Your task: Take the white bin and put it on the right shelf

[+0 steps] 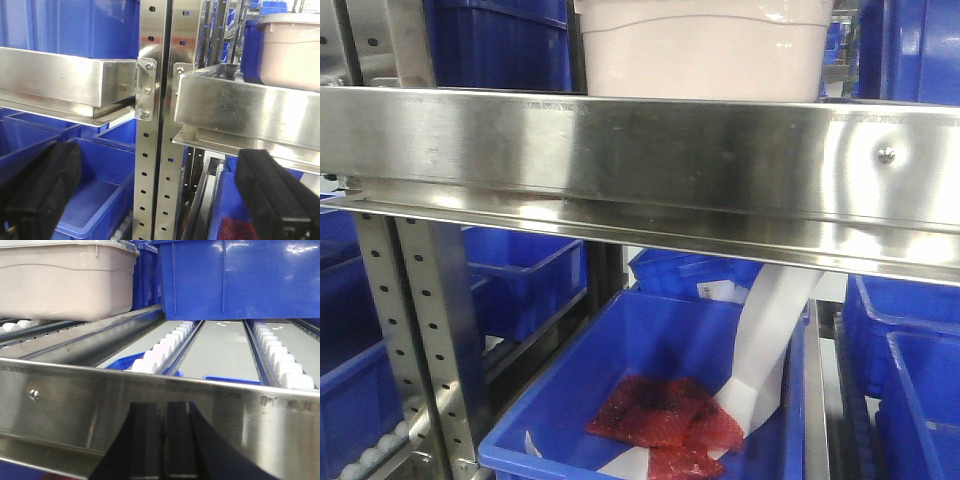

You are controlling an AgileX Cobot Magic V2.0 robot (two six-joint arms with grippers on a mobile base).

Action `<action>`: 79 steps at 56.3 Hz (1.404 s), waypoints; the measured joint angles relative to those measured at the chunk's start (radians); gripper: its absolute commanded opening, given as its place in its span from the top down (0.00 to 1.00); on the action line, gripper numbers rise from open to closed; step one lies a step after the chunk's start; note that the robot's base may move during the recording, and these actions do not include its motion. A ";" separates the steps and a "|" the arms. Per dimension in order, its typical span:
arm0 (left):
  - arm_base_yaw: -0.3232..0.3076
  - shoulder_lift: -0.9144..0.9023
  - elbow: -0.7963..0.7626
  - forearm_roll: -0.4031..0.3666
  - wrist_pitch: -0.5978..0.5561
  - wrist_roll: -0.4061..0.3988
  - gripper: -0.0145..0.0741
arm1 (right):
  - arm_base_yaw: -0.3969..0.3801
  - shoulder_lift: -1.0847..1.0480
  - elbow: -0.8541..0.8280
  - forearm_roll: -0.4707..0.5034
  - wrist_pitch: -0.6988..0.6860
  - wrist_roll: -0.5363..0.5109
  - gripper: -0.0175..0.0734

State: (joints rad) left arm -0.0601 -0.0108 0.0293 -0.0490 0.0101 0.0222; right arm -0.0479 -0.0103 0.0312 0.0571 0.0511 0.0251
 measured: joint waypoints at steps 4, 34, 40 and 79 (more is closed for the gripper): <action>0.002 0.000 0.000 0.000 0.000 0.000 0.97 | 0.000 0.000 0.000 0.000 0.000 0.000 0.73; 0.002 0.000 0.000 0.000 0.000 0.000 0.97 | 0.000 0.000 0.000 0.000 0.000 0.000 0.73; 0.002 0.000 0.000 0.000 0.000 -0.002 0.97 | 0.000 0.000 0.000 0.000 0.000 0.000 0.73; 0.002 0.000 0.000 0.000 0.004 -0.002 0.97 | 0.000 0.000 0.000 0.000 0.000 0.001 0.73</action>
State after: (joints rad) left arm -0.0586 -0.0108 0.0293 -0.0490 0.0144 0.0205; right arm -0.0479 -0.0103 0.0312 0.0571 0.0511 0.0265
